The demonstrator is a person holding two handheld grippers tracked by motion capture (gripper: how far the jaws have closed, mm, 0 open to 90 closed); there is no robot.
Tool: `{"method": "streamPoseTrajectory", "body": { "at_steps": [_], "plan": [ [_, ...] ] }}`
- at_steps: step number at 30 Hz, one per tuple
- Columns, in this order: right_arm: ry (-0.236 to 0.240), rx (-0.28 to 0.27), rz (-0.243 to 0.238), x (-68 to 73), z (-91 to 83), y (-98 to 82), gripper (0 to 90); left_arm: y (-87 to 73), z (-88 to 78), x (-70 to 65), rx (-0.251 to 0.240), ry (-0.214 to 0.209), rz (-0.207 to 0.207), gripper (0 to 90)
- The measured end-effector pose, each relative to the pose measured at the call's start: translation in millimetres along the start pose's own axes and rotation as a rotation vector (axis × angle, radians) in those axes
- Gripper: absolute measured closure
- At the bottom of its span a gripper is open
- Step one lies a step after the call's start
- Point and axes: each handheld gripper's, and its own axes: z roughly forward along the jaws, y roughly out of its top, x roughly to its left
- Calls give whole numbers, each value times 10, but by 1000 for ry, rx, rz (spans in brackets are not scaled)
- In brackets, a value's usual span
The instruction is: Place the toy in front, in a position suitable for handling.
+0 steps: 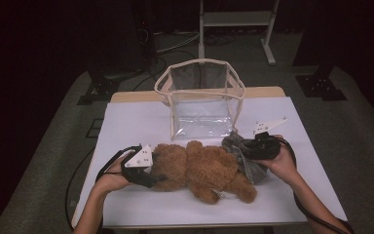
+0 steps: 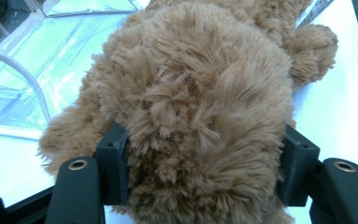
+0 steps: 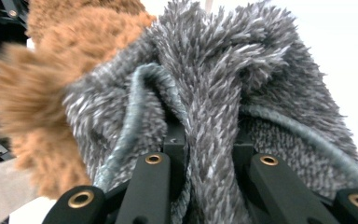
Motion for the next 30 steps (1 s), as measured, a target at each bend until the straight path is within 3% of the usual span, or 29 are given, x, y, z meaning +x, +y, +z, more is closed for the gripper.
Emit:
{"method": "streamPoseTrajectory", "body": {
  "at_steps": [5, 8, 10, 14, 17, 22, 26, 30],
  "plan": [
    [-9, 17, 14, -59, -25, -171, 753, -28, 6, -2, -10, -1, -11, 333],
    [-32, 19, 27, -75, -128, -264, 753, -29, 8, -4, -9, -1, -13, 325],
    [-68, 16, 34, -90, -221, -294, 752, -28, 17, 0, -10, -4, -20, 321],
    [-82, -18, 39, -108, -331, -256, 752, -25, 31, 10, -13, -9, -23, 315],
    [-76, -30, 19, -89, -293, -137, 751, -28, 33, 9, -14, -11, -25, 310],
    [-51, -12, -13, -52, -81, 15, 750, -46, 27, 1, -20, -14, -25, 304],
    [-35, 9, 0, -84, 9, -49, 750, -60, 23, 3, -26, -19, -27, 304],
    [-25, 6, 31, -105, -45, -197, 751, -59, 29, 3, -26, -20, -30, 303]
  ]
}}
